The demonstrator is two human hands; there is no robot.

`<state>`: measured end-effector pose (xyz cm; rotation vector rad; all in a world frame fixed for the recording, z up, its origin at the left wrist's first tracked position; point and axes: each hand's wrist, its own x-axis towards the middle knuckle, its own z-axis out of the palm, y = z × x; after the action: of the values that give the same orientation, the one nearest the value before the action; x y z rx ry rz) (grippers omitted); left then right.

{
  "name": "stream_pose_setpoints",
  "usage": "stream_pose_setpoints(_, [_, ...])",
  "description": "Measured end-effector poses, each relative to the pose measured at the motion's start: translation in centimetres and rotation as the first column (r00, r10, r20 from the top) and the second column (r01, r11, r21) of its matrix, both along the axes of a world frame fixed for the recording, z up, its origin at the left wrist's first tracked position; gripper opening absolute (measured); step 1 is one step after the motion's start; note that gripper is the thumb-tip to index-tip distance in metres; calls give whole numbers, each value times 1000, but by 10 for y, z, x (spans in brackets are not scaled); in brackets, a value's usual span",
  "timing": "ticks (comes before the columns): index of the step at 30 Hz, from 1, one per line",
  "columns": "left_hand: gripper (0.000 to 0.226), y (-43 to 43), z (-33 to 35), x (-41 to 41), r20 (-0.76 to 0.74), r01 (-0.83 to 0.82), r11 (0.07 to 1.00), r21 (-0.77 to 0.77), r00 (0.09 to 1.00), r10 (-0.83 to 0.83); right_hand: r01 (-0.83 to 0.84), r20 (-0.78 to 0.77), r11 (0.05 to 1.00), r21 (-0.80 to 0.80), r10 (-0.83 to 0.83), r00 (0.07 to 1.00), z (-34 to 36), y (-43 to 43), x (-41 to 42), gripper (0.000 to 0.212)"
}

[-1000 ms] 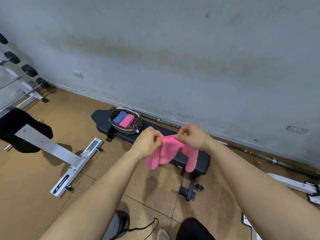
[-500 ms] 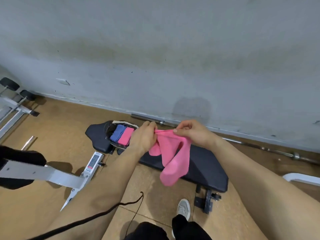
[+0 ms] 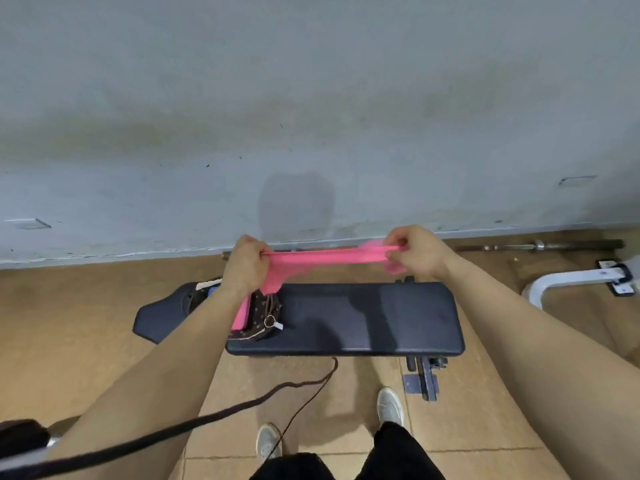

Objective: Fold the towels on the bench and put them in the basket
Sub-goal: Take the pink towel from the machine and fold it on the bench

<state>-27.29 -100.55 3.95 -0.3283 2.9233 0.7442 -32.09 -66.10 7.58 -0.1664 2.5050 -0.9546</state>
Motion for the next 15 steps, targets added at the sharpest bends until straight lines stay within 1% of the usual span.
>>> stream_pose_setpoints(2, [31, -11, -7, -1, 15, 92, 994, 55, 996, -93, 35, -67, 977, 209, -21, 998, -12, -9, 19, 7])
stream_pose_setpoints(3, [33, -14, -9, 1, 32, 125, 988, 90, 991, -129, 60, -85, 957, 286, -37, 996, -17, -14, 31, 7])
stream_pose_setpoints(6, [34, -27, -18, 13, 85, 231, 955, 186, 964, -250, 112, -66, 890, 441, -92, 994, -30, -30, 71, 21])
stream_pose_setpoints(7, [33, -32, -23, 18, 111, 254, 943, 216, 953, -282, 116, -56, 864, 489, -102, 993, -34, -34, 85, 22])
stream_pose_setpoints(9, [37, -41, -28, 28, 192, 284, 924, 258, 922, -337, 110, -1, 839, 533, -130, 992, -41, -37, 110, 18])
stream_pose_setpoints(11, [41, -45, -34, 37, 303, 366, 891, 268, 846, -439, 93, 95, 842, 532, -169, 981, -46, -35, 127, 12])
stream_pose_setpoints(13, [39, -46, -42, 45, 436, 477, 835, 274, 712, -550, 54, 187, 849, 526, -178, 966, -50, -29, 139, 7])
stream_pose_setpoints(14, [36, -45, -47, 49, 494, 507, 811, 291, 647, -582, 40, 217, 851, 523, -178, 960, -53, -25, 143, 8])
stream_pose_setpoints(15, [31, -45, -54, 51, 529, 518, 798, 308, 603, -597, 31, 238, 855, 518, -178, 955, -52, -23, 145, 12])
